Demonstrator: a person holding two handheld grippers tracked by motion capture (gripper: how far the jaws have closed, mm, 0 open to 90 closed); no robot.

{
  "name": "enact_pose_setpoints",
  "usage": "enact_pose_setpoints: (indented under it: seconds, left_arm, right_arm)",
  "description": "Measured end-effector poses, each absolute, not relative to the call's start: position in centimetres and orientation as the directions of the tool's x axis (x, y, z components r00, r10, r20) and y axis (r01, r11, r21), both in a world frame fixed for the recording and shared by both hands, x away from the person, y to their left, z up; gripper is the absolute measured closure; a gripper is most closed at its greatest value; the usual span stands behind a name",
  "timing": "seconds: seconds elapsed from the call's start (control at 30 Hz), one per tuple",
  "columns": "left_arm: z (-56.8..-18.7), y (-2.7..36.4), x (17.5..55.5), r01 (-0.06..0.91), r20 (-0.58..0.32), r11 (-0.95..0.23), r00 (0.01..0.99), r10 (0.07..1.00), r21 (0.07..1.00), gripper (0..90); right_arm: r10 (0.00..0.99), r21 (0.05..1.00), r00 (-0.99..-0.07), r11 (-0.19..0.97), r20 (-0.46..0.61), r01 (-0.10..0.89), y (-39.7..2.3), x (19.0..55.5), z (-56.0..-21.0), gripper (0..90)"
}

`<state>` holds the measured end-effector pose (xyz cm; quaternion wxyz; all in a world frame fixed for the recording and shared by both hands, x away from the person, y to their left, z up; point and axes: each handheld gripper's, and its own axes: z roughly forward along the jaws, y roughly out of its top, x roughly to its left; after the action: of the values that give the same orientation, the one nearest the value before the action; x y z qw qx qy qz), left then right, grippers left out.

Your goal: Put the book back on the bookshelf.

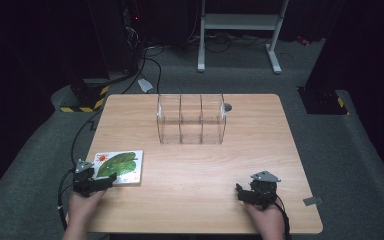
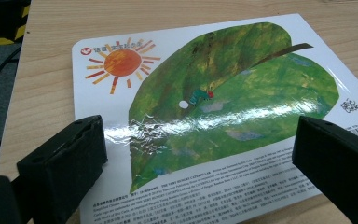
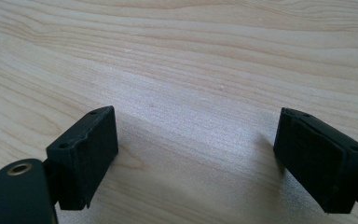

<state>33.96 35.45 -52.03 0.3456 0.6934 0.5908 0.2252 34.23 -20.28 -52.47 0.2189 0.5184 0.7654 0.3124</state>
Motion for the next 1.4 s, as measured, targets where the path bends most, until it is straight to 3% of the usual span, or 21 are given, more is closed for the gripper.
enact_pose_setpoints:
  seconds: [0.63, 1.07, 1.4]
  left_arm:
    - [-52.0, 34.3, 33.8, 0.648, -0.092, -0.104, 0.261, 0.961, 0.754, 5.3]
    - [-52.3, 36.8, 33.8, 0.663, -0.105, -0.023, 0.152, 0.983, 0.748, 5.5]
    - [-52.6, 36.1, 34.1, 0.683, -0.123, -0.035, 0.182, 0.976, 0.730, 6.6]
  right_arm:
    - [0.930, 0.705, -0.367, 0.268, -0.011, 0.657, -20.3, 34.2, -52.5, 13.3]
    - [0.930, 0.705, -0.367, 0.268, -0.012, 0.657, -20.3, 34.2, -52.5, 13.3]
    - [0.931, 0.705, -0.366, 0.267, -0.011, 0.657, -20.3, 34.2, -52.5, 13.3]
